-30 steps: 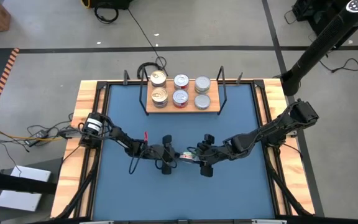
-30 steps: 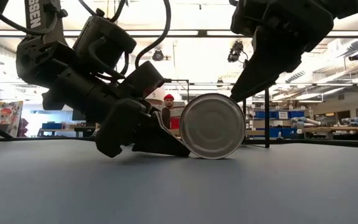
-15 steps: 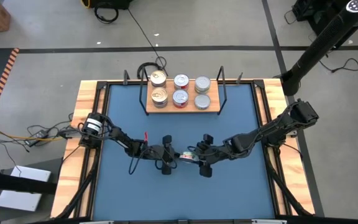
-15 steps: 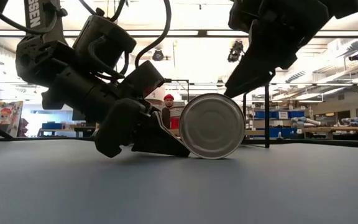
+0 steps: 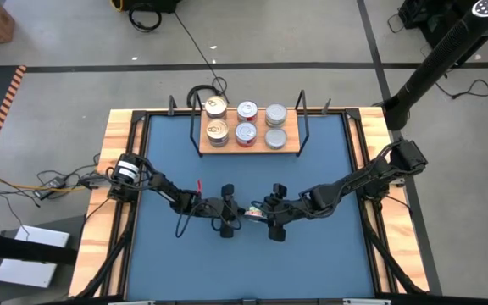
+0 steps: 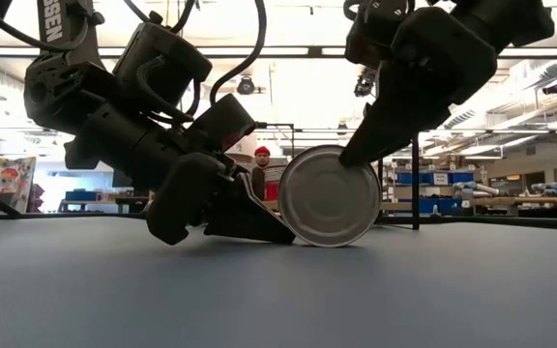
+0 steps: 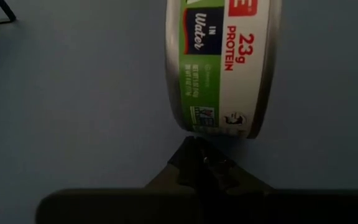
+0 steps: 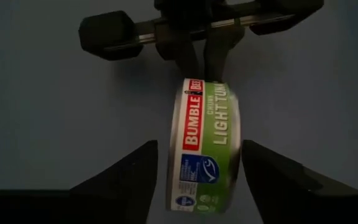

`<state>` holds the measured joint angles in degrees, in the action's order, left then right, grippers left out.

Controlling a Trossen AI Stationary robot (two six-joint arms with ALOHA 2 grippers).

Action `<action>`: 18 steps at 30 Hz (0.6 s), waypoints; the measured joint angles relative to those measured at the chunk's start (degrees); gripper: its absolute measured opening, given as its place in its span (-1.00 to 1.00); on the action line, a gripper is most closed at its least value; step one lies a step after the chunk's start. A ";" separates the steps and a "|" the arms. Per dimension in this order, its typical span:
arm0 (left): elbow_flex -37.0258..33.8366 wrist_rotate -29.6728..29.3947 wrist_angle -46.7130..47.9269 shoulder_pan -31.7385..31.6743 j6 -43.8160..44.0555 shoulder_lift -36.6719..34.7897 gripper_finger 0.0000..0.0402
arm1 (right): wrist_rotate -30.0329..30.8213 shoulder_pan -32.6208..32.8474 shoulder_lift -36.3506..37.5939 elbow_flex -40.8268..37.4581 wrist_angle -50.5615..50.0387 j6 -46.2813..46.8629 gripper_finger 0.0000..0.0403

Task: Stack canned seafood by type on shelf
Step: Stack the white tuna can on the bottom white tuna can on the shelf

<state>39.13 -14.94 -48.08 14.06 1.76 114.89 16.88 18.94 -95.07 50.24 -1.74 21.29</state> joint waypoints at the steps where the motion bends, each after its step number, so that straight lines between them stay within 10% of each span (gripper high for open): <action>1: 0.00 0.04 -0.04 0.00 0.00 0.00 -0.98 | -0.04 0.00 0.00 0.00 0.00 -0.02 0.18; 9: 0.00 0.15 0.22 0.00 0.28 0.00 -0.98 | -1.56 -0.24 0.04 0.02 0.18 1.14 -0.32; 18: -0.04 -0.33 5.94 0.64 -0.02 -3.06 -0.98 | -4.03 -1.95 1.54 0.02 -1.07 1.19 -0.32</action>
<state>39.09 -15.27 -42.14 14.71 1.74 111.83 12.86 16.99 -93.53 50.26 -2.81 22.48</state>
